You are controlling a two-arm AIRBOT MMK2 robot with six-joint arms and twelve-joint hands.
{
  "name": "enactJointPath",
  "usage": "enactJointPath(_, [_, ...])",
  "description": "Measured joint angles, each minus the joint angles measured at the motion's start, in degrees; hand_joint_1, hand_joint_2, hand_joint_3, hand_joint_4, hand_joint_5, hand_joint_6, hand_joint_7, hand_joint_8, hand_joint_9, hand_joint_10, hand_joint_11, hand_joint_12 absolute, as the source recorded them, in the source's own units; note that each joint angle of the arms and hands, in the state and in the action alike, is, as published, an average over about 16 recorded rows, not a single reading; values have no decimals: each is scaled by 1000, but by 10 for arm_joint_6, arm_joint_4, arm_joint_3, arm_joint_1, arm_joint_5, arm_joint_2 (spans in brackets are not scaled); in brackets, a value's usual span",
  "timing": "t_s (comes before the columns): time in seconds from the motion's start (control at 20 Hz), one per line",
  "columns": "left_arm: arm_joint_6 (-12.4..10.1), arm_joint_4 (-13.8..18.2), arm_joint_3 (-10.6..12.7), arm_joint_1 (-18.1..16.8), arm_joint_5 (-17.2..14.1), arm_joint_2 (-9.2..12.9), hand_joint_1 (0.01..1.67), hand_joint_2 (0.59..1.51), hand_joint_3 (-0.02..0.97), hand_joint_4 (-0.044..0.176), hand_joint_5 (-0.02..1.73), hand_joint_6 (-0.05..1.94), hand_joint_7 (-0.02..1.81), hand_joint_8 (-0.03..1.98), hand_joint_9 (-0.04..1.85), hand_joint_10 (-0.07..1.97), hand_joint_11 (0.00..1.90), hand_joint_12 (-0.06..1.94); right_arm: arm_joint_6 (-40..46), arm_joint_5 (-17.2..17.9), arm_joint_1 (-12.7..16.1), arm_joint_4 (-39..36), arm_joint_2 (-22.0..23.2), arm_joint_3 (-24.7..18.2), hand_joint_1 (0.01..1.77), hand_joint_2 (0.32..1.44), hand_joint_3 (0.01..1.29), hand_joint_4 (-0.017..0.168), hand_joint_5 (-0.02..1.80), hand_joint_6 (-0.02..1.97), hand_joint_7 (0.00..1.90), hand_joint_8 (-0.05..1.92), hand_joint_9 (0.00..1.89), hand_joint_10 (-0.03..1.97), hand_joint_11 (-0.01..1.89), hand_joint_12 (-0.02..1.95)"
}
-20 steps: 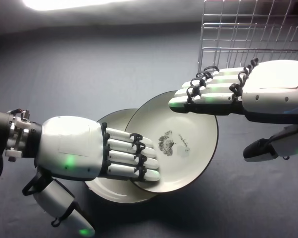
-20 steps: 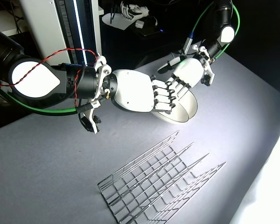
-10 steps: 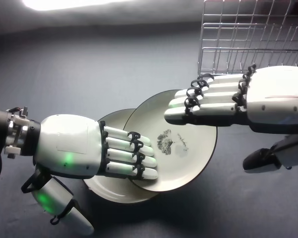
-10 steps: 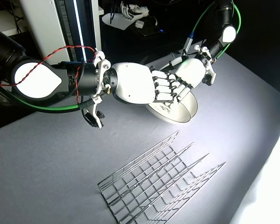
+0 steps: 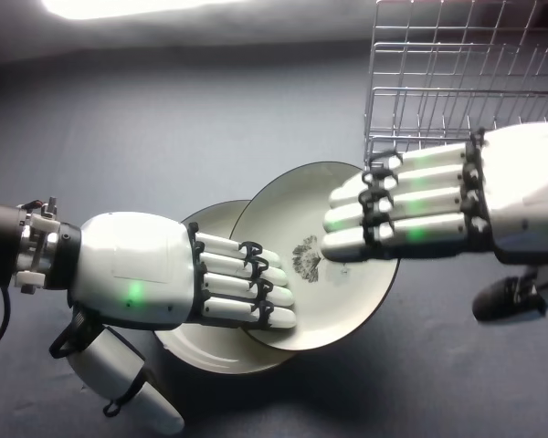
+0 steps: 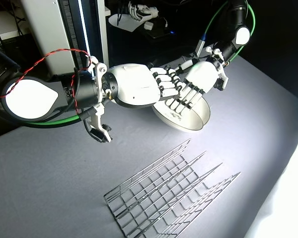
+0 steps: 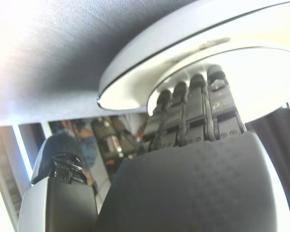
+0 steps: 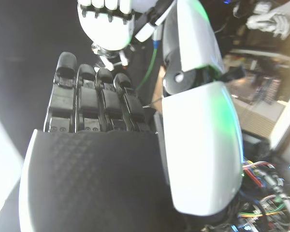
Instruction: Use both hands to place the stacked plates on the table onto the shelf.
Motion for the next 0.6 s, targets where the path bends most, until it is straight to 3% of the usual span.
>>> enactJointPath(0.25, [0,-6,-4,1,2,0,13,1107,19,-3,-4,-13,-16,-25,-15,-21,15,-12,1,18,-5,-16,-5,18,1253,973,22,-2,20,26,14,8,12,18,12,342])
enactJointPath(0.6, [0,-12,-4,2,-7,0,13,1109,19,-3,-1,-8,-12,-16,-9,-14,15,-5,5,10,-7,-18,-29,52,1187,938,21,-2,20,27,14,7,12,17,13,225])
